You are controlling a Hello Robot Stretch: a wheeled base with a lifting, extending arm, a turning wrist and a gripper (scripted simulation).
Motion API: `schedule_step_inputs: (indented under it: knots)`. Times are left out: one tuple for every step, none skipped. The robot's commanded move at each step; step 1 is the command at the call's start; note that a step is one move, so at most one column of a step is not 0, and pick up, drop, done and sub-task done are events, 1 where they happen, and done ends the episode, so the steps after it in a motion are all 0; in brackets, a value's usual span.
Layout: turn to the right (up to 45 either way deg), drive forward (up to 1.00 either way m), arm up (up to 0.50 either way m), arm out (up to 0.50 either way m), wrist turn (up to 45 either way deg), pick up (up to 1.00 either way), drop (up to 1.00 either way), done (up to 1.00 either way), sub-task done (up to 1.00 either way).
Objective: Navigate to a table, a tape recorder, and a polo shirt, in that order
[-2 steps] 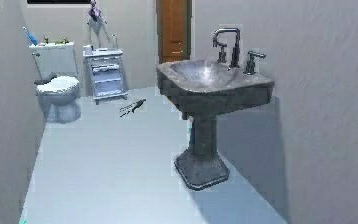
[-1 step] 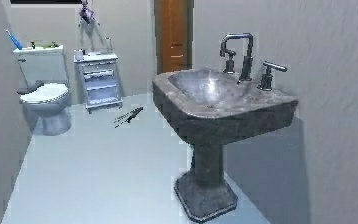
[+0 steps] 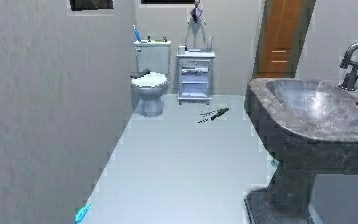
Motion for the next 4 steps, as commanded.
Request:
schedule_step_inputs:
  knots:
    - [0.0, 1.00, 0.00, 0.00, 0.0, 0.00, 0.00, 0.00, 0.00]
    - [-3.0, 0.00, 0.00, 0.00, 0.0, 0.00, 0.00, 0.00, 0.00]
    - [0.0, 0.45, 0.00, 0.00, 0.0, 0.00, 0.00, 0.00, 0.00]
    - [39.0, 0.00, 0.00, 0.00, 0.0, 0.00, 0.00, 0.00, 0.00]
